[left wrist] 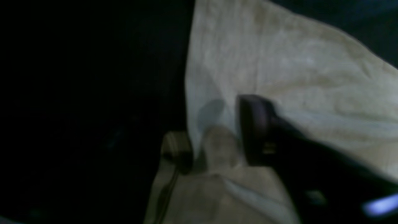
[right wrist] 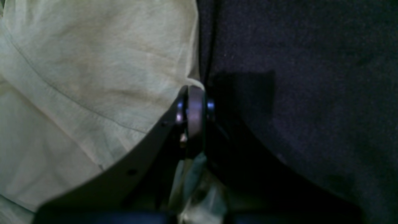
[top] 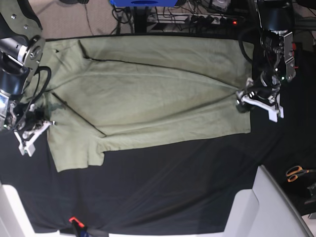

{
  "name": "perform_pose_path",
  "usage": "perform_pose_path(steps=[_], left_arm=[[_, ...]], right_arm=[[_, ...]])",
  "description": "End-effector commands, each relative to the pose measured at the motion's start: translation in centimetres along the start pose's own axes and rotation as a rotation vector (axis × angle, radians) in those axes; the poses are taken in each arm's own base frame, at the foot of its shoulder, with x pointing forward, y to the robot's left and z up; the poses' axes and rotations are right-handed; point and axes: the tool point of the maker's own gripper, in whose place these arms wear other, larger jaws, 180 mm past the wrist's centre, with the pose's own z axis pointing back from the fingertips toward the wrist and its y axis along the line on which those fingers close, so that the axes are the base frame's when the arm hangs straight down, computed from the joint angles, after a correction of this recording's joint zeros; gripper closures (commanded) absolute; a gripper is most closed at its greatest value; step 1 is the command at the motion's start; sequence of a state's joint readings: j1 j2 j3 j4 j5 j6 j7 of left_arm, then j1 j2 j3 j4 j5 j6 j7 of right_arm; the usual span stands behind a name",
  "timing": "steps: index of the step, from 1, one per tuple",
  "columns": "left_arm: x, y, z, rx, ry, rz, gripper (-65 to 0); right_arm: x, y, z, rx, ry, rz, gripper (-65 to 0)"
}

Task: Fold the T-shirt properly
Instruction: 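Reach the left gripper to the shirt's opposite side and grasp it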

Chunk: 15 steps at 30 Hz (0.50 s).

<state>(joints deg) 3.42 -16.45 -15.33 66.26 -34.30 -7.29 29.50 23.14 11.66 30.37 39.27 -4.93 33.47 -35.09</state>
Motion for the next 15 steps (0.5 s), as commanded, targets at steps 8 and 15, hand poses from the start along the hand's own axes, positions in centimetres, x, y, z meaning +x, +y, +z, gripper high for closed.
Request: perform_pose_path(steps=[8, 15], left_arm=[[7.0, -0.6, -1.1, -0.013, -0.118, 0.006, -53.3], [7.2, -0.3, -3.8, 0.005, -0.060, 0.085, -53.2]], right_arm=[[1.8, -0.4, 0.7, -0.005, -0.039, 0.012, -0.2], [1.9, -0.4, 0.7, -0.005, -0.040, 0.012, -0.2]])
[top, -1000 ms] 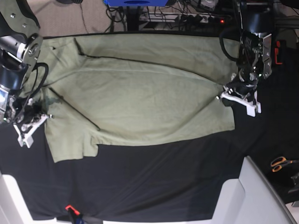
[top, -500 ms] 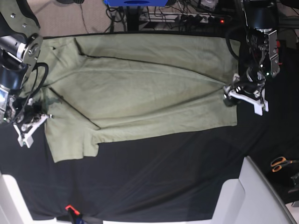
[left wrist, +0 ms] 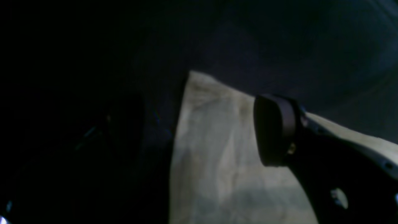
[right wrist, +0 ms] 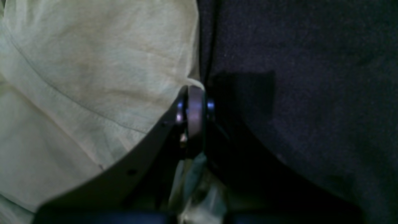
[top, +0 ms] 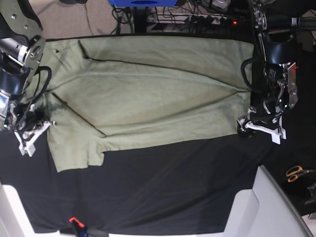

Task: Fold the T-shirt properly
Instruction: 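Reach the left gripper to the shirt's opposite side and grasp it, then grasp the hem corners with both grippers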

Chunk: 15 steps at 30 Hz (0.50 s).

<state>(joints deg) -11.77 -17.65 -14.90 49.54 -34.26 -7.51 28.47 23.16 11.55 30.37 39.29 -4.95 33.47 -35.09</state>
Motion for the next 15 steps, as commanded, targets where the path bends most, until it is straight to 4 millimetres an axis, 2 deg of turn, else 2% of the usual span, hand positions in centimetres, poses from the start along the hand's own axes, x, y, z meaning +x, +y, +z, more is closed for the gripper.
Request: perform_pose_path(steps=[1, 3, 6, 12, 13, 15], left_arm=[[2.1, -0.4, -0.1, -0.009, -0.034, 0.002, -53.2], [1.6, -0.6, -0.7, -0.008, -0.008, 0.007, -53.2], [0.7, -2.3, -1.6, -0.028, 0.031, -0.061, -53.2], [-0.7, -4.1, -2.1, -0.059, 0.030, -0.111, -53.0], [-0.8, -4.1, -2.1, -0.058, 0.031, -0.110, -52.2], [-1.4, -3.8, -2.1, -0.054, 0.039, -0.108, -44.8]], right_arm=[[2.0, -0.5, 0.7, -0.006, -0.042, 0.012, -0.2], [2.0, -0.5, 0.7, -0.006, -0.042, 0.012, -0.2], [2.0, -0.5, 0.7, -0.006, -0.043, 0.013, -0.2], [2.1, -0.5, 0.8, -0.008, -0.043, 0.013, -0.2], [2.1, -0.5, 0.8, -0.008, -0.043, 0.013, -0.2], [2.1, -0.5, 0.8, -0.008, -0.043, 0.013, -0.2]])
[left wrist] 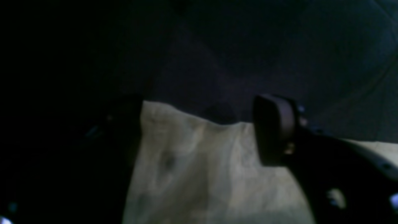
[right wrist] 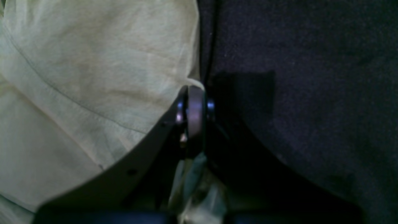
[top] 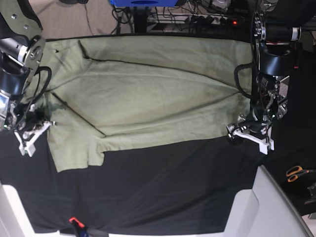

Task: Fold the T-shirt properly
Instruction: 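Grasp the hem corners with both grippers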

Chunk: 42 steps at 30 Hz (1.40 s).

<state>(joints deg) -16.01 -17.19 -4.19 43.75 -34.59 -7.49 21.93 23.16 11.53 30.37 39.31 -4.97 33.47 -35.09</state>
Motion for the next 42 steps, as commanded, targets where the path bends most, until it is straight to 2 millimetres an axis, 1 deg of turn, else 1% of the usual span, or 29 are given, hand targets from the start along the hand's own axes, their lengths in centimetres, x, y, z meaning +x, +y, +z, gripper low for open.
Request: perform_pose_path(steps=[1, 4, 8, 9, 11, 14, 16, 19, 21, 23, 24, 26, 28, 32, 35, 38, 42], left_arm=[[-0.8, -0.2, 0.0, -0.008, 0.039, 0.000, -39.8], [-0.7, -0.1, 0.0, -0.006, 0.039, -0.002, -22.9], [-0.8, -0.1, 0.0, -0.005, 0.040, -0.003, -3.6], [-0.9, 0.0, 0.0, -0.002, 0.044, -0.001, 0.0], [-1.2, 0.3, -0.1, 0.005, 0.054, 0.007, 0.0], [-0.1, 0.1, -0.2, 0.001, 0.018, 0.005, 0.0], [0.8, -0.5, -0.1, -0.011, -0.004, -0.003, 0.0], [3.9, -1.2, 0.7, -0.031, -0.075, -0.040, 0.0], [5.5, -2.1, 1.2, -0.051, -0.115, -0.059, 0.0], [6.7, -2.8, 1.6, -0.067, -0.145, -0.072, 0.0], [7.5, -3.3, 1.7, -0.076, -0.157, -0.077, 0.0], [7.8, -3.7, 1.8, -0.082, -0.134, -0.082, 0.0], [8.6, -3.7, 1.9, -0.080, -0.134, -0.089, 0.0], [9.8, -4.4, 2.2, -0.093, -0.157, -0.098, 0.0], [10.7, -5.0, 2.7, -0.106, -0.182, -0.110, 0.0], [10.8, -5.1, 2.8, -0.109, -0.187, -0.113, 0.0], [10.7, -5.0, 2.7, -0.106, -0.184, -0.112, 0.0]], right_arm=[[2.0, -0.6, 0.8, -0.008, -0.043, 0.012, -0.2], [2.0, -0.6, 0.8, -0.008, -0.043, 0.012, -0.2], [2.1, -0.6, 0.8, -0.008, -0.045, 0.012, -0.2], [2.1, -0.6, 0.8, -0.008, -0.045, 0.012, -0.2], [2.1, -0.6, 0.8, -0.008, -0.046, 0.012, -0.2], [3.1, -0.5, 0.9, -0.007, -0.104, 0.013, -0.2], [3.8, -0.5, 0.9, -0.007, -0.141, 0.013, -0.2], [4.4, -0.5, 1.0, -0.007, -0.171, 0.014, -0.2], [5.7, -0.5, 1.4, -0.007, -0.203, 0.017, -0.2], [6.3, -0.6, 1.6, -0.009, -0.213, 0.019, -0.2], [7.2, -0.5, 1.9, -0.010, -0.230, 0.023, -0.2], [8.1, -0.5, 2.2, -0.012, -0.245, 0.028, -0.2], [8.9, -0.4, 2.5, -0.012, -0.260, 0.030, -0.2], [10.6, -0.3, 3.1, -0.010, -0.288, 0.037, -0.2], [11.4, 0.6, 3.1, -0.010, -0.280, 0.098, -0.2], [12.0, 1.0, 3.1, -0.021, -0.278, 0.172, -0.2], [12.6, 1.0, 3.3, -0.023, -0.319, 0.178, -0.2]])
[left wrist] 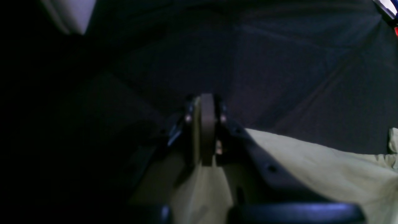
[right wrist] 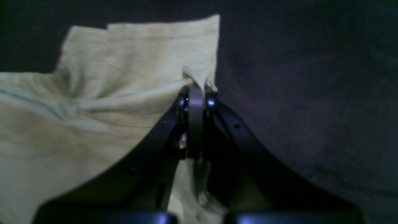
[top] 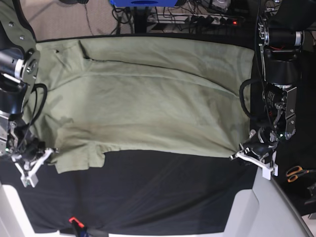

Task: Fold the T-shirt properly
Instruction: 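Grasp the hem corners with both grippers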

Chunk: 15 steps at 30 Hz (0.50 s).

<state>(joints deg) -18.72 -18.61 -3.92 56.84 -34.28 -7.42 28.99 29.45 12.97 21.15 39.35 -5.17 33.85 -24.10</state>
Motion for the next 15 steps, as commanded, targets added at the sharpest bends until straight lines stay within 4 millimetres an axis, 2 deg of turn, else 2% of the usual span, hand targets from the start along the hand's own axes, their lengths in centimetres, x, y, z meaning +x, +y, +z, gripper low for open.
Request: perform_pose_path(steps=[1, 5, 9, 10, 12, 15], left_arm=[[2.9, 0.0, 0.3, -0.004, -0.073, -0.011, 0.0], [2.6, 0.1, 0.4, -0.003, -0.070, -0.010, 0.0], [2.4, 0.2, 0.4, -0.003, -0.068, -0.004, 0.0], [2.1, 0.9, 0.6, 0.009, -0.068, 0.012, 0.0], [2.8, 1.8, 1.3, 0.026, -0.097, 0.042, 0.0], [3.0, 2.4, 2.4, 0.034, -0.128, 0.052, 0.0]], right_arm=[[3.1, -1.3, 0.9, -0.026, -0.083, 0.006, -0.2], [3.2, -1.7, 1.1, -0.034, -0.100, 0.006, 0.0], [2.3, -2.5, 1.3, -0.047, -0.090, 0.002, 0.0], [2.3, -2.5, 1.3, -0.047, -0.091, 0.001, 0.0], [2.4, -3.2, 1.6, -0.057, -0.119, -0.029, 0.0], [1.8, -4.8, 2.3, -0.085, -0.120, -0.050, 0.0]])
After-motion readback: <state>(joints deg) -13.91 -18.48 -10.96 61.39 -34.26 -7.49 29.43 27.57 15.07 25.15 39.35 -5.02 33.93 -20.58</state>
